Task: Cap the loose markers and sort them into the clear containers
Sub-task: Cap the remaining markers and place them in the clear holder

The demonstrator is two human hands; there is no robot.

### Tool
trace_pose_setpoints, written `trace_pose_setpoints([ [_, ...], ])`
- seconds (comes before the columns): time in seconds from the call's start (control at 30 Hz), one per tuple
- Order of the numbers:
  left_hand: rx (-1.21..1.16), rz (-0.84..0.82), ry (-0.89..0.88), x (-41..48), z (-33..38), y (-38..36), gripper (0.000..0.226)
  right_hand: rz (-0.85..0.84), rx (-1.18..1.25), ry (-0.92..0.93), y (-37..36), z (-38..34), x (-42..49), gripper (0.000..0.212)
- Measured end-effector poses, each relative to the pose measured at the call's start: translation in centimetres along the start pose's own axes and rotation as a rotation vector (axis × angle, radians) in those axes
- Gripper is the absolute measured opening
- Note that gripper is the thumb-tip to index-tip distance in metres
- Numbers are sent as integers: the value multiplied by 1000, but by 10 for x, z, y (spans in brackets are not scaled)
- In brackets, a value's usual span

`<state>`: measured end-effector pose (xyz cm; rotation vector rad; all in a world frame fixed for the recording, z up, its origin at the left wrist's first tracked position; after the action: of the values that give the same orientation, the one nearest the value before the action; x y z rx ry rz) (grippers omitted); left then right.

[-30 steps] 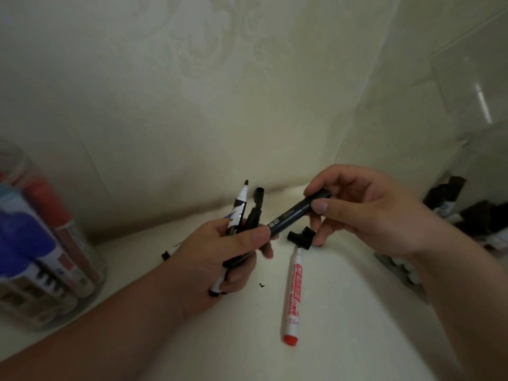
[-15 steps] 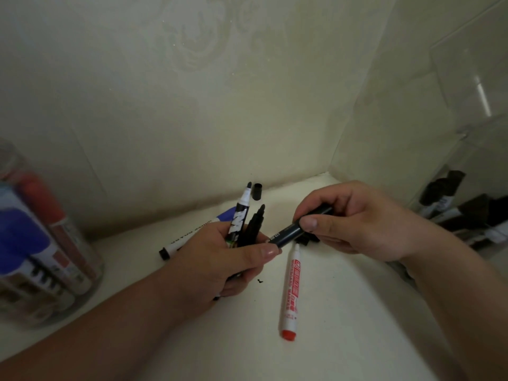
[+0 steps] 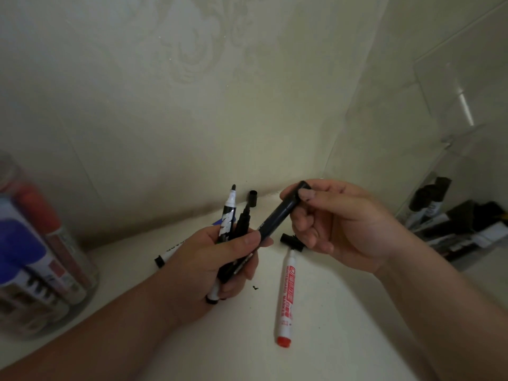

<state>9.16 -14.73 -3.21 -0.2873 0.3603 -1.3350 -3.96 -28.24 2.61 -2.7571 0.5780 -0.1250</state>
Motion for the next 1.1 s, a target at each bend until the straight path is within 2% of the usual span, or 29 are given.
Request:
trace_pose_setpoints([
  [0.1,28,0,-11,-1,0,0,24,32,-57,25,-1,1,1,24],
  [0.2,60,36,-21,-1,0,-1,20,110,-146,67,1,4,2,41],
  [0.33,78,61,-26,-2,0,1,19,188,-179,117,-3,7,1,27],
  [0.67,93,22,7,1,2,-12,34,250,-179,169,-8,18,6,17],
  [0.83,-19,12,90,2,6,-12,52,310,-90,179,-5,12,6,29],
  [0.93,-41,20,105,1,8,-13,48,335,-107,179,0,10,5,27],
  [1.1,-10,55,99,1,8,-12,48,348,-154,201,1,11,5,52],
])
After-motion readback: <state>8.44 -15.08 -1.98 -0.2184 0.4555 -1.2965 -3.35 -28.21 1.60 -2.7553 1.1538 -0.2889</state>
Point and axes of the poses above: each hand's wrist, its own x-axis towards the middle knuckle, its own y-axis out of the back of the hand, z = x × y, the point moved 3 cm from there along x, towards the middle knuckle
